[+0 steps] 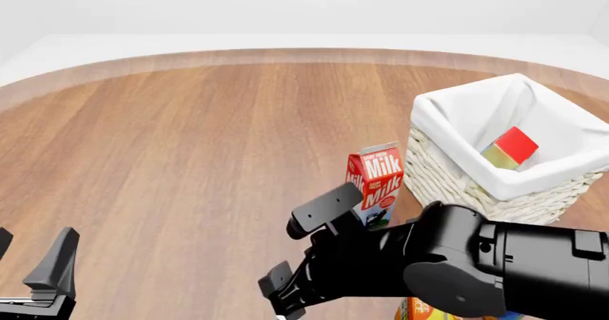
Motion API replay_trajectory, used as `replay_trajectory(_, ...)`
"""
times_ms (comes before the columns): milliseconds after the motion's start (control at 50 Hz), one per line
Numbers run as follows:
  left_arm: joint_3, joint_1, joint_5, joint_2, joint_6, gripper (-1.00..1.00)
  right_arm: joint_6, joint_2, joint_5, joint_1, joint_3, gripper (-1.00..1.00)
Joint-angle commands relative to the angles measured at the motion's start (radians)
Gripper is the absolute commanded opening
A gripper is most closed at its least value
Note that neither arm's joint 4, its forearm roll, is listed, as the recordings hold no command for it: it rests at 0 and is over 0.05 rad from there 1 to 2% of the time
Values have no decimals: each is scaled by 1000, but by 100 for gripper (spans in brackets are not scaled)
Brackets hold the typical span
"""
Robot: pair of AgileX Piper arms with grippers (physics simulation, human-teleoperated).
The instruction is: Pick up the cream cheese box and the butter, and put them in the basket.
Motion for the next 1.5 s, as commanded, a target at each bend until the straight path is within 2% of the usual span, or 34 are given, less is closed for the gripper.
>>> replay_trajectory(20,0,0,0,0,0,100,14,2,-23,-3,21,100)
replay_trajectory(1140,0,0,0,0,0,100,37,72,-99,18,74,100)
replay_trajectory(1500,0,0,0,0,0,100,21,95,-115,0,90,100)
